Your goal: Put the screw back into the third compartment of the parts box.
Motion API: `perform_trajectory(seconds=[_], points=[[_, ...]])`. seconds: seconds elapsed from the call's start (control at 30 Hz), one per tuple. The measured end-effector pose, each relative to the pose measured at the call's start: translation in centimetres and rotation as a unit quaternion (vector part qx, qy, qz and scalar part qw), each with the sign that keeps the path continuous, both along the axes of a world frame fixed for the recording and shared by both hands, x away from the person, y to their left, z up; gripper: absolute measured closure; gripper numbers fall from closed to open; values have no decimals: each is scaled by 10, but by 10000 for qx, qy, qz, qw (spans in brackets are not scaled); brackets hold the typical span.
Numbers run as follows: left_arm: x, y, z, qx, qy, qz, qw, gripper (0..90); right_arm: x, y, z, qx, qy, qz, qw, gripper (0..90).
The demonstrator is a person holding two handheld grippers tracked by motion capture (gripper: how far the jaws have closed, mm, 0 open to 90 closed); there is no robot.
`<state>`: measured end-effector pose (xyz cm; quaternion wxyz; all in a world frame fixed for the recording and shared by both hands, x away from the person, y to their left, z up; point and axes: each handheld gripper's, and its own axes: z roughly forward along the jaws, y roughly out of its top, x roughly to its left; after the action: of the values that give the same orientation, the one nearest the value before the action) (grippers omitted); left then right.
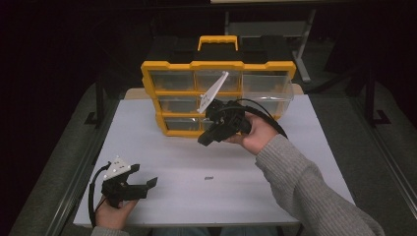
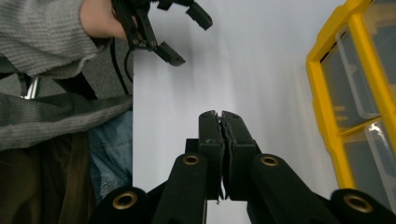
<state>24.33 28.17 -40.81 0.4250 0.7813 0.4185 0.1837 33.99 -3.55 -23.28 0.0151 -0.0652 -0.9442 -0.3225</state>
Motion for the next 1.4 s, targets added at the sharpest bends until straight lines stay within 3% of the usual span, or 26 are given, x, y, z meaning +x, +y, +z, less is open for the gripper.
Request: perform_trajectory(seconds=[0.57, 0.63, 0.93, 1.2, 1.3, 1.4], points=[[-1, 0, 0, 0, 49, 19, 10000, 171, 15, -46, 66, 241, -162, -480, 9984, 862], [-1, 0, 0, -2, 41, 22, 10000, 171, 18, -55, 74, 246, -246, -549, 9979, 862], [-1, 0, 0, 16, 53, 18, 10000, 171, 31, -95, 101, 339, -210, -1153, 9925, 861], [-1, -1, 0, 0, 35, 21, 10000, 171, 45, -119, 102, 282, -188, -1497, 9882, 860], [-1, 0, 0, 8, 40, 22, 10000, 171, 54, -130, 96, 251, -86, -1731, 9845, 860], [-1, 0, 0, 12, 36, 26, 10000, 171, 58, -135, 91, 266, -40, -1804, 9832, 859]])
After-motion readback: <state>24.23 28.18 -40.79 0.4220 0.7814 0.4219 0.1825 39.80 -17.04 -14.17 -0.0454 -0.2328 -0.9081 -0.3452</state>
